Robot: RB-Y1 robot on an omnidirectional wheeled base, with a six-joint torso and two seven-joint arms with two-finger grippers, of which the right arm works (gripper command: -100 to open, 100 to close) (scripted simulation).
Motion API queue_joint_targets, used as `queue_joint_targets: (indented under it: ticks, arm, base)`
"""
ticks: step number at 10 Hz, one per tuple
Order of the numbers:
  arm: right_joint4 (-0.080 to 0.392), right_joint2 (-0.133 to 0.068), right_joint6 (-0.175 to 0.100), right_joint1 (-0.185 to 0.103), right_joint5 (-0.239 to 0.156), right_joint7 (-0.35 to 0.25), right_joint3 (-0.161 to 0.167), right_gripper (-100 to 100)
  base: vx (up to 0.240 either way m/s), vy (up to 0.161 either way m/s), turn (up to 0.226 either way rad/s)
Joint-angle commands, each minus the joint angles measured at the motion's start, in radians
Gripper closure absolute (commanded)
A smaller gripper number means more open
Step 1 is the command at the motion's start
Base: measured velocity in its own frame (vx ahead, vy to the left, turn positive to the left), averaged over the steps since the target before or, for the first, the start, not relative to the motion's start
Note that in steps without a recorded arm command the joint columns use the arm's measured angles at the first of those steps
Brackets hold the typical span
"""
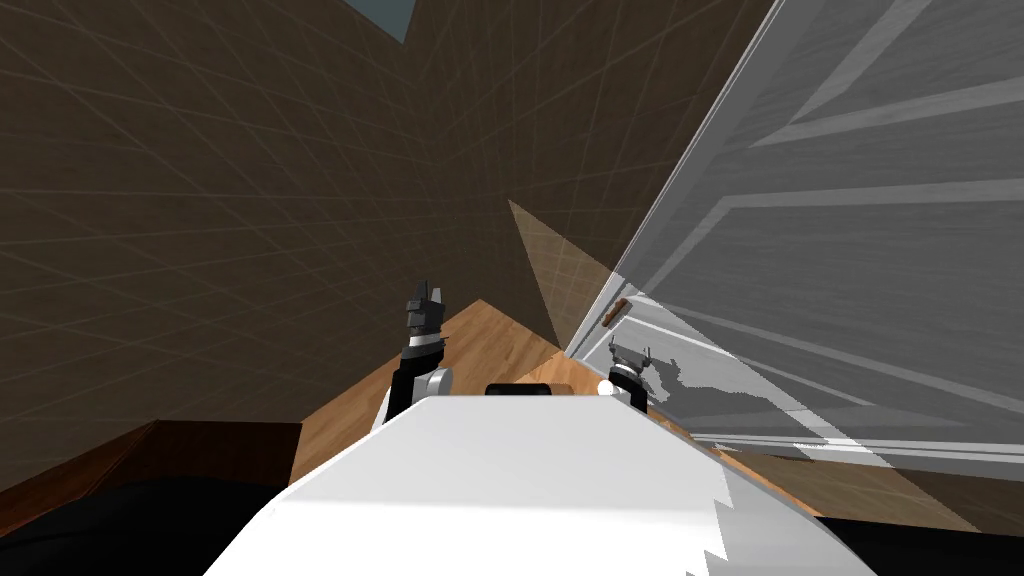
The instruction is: Pull the door open
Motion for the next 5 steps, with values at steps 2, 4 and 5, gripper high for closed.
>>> queue_joint_targets:
  ticks: [2, 4, 5]
  arm:
    - [0.062, -0.006, -0.024, -0.018, -0.032, -0.044, -0.012, -100]
    - [0.107, -0.012, -0.038, -0.03, -0.059, -0.079, -0.023, -100]
    - [0.127, -0.014, -0.044, -0.036, -0.072, -0.095, -0.028, -100]
  base:
    - [-0.002, -0.042, 0.167]
    - [-0.007, -0.069, 0.205]
    - [-0.017, -0.067, 0.202]
